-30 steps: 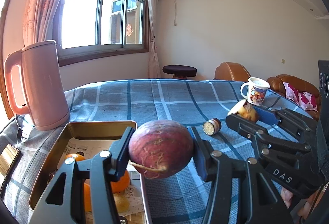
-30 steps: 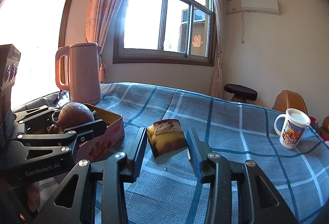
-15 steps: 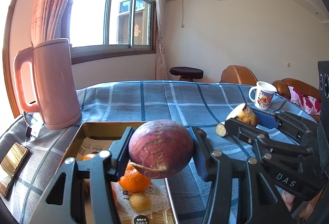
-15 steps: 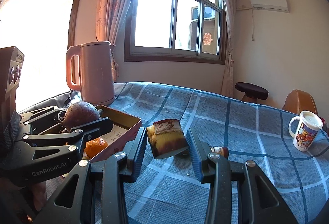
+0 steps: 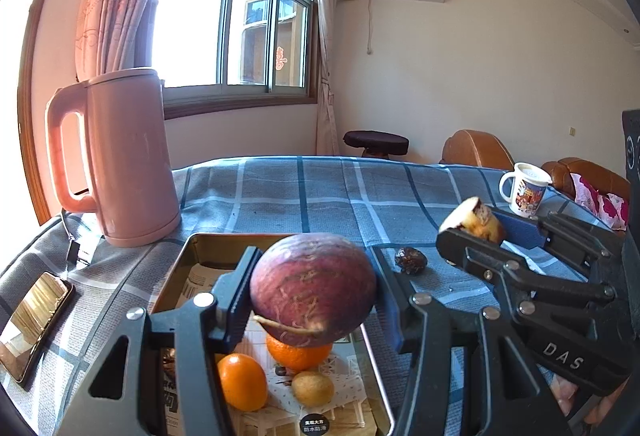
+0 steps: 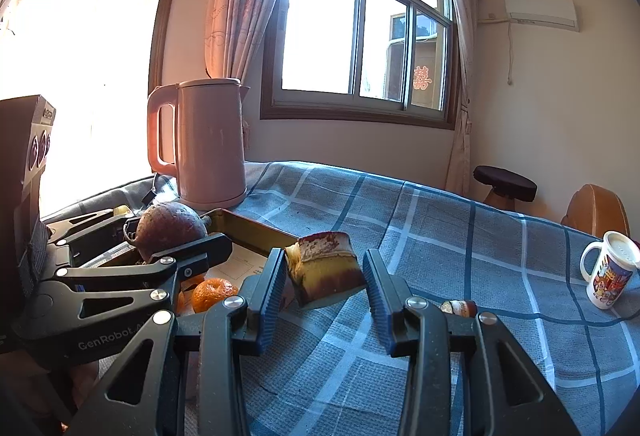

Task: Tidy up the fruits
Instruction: 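Open the left tool over the tin while the right tool releases its cut piece into it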

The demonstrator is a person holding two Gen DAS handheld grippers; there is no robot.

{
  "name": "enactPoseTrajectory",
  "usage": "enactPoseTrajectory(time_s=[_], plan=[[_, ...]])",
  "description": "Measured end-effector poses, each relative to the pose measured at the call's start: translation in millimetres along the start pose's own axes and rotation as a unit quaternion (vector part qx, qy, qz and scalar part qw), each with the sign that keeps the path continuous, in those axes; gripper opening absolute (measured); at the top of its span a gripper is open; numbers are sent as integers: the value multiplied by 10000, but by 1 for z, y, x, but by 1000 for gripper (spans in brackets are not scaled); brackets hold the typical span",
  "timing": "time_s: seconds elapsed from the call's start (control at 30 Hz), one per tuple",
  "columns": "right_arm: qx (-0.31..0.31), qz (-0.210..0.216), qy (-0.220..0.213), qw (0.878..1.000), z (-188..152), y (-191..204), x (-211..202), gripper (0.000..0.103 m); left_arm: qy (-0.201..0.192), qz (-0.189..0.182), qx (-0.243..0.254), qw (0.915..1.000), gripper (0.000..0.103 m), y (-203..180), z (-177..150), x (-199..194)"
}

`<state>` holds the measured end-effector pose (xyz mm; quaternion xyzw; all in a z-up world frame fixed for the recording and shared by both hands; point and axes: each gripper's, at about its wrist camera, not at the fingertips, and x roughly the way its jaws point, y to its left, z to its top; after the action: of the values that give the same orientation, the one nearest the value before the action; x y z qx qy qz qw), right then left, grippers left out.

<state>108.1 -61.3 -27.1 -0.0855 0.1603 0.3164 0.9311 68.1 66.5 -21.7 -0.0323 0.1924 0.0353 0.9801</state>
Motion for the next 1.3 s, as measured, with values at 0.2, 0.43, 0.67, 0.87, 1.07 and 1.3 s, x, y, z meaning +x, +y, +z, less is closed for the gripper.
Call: enactPoseTrajectory(time_s=[0.2,0.43,0.67,0.87,1.07,1.3], plan=[[-103,115,23,9999,4,11,4,42,98,109,-40,9999,55,12,-2,1],[-200,225,90,9995,5,23,11,42,124,229,-74,9996,55,24,-2,-1],[-284,349,173,9988,5,36,19,42,203,380,-154,9990,55,40,-4,-2],[-369,455,266,9979,4,47,28,42,316,464,-206,9982,55,52,-6,0],[-375,549,390,9970,1,54,36,42,390,509,-217,9977,55,58,-8,0],[-501,638,532,9953,-2,65,43,42,518,545,-177,9970,55,62,-9,1]])
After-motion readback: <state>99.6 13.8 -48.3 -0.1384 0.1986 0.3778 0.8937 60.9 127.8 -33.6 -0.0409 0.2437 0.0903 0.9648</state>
